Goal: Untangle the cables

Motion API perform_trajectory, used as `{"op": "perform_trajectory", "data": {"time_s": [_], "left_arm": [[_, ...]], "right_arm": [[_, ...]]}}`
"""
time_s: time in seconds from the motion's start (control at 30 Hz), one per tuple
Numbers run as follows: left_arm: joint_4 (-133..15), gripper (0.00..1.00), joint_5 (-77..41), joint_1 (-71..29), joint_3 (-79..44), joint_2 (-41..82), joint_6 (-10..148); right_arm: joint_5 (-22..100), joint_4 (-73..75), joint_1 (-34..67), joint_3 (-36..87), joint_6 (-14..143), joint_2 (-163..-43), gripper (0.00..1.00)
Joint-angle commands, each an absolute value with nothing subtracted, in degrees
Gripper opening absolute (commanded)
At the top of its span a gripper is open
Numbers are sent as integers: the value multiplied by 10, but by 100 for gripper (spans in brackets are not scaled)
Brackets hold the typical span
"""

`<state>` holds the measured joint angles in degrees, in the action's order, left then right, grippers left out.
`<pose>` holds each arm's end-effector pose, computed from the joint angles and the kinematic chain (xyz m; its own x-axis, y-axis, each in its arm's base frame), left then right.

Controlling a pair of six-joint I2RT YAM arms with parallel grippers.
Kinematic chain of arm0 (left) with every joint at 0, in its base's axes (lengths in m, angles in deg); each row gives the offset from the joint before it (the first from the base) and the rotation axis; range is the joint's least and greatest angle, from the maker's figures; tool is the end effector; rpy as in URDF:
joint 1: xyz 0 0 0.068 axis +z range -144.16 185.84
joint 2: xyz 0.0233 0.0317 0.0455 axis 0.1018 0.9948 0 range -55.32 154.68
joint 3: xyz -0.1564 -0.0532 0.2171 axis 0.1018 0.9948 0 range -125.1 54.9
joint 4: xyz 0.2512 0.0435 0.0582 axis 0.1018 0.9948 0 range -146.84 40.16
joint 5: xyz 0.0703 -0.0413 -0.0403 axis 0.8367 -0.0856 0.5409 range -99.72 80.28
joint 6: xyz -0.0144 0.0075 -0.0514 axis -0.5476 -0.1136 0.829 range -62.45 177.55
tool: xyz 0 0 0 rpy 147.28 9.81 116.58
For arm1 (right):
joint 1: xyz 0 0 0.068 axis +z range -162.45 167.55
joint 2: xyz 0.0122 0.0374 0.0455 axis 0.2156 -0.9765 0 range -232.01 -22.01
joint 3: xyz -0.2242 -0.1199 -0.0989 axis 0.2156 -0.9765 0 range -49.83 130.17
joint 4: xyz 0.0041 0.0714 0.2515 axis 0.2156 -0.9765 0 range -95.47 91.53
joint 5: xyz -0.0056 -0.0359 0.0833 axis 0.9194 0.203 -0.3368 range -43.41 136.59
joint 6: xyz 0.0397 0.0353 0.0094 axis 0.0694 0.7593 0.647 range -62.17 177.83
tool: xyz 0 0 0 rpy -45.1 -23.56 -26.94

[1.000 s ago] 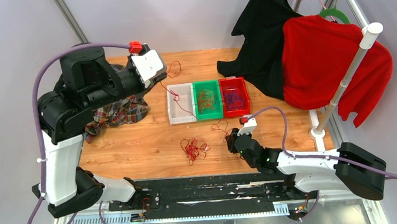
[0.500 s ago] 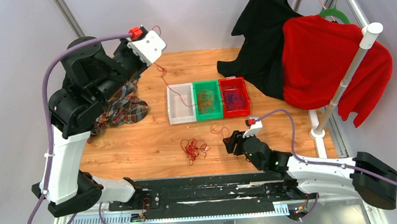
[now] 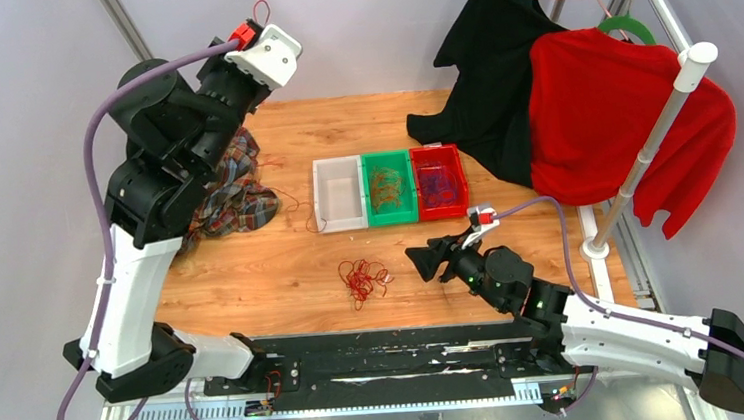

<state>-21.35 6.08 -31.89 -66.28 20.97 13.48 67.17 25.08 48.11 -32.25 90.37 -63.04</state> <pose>0.1605 -0.1120 0.6032 0.3547 0.5718 -0.7397 0.1806 0.7344 0.6543 0.0977 0.1479 0.2445 -0.3449 0.4135 -0.8427 -0.5422 0.6451 0.5384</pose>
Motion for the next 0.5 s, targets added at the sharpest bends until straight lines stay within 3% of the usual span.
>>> {"op": "perform_trajectory", "data": {"time_s": [0.0, 0.47], "left_arm": [[-266, 0, 64, -300, -626, 204, 124], [-416, 1, 29, -272, -667, 239, 142]], "right_arm": [[685, 199, 474, -307, 885, -631, 63], [697, 169, 474, -306, 886, -651, 60]]}}
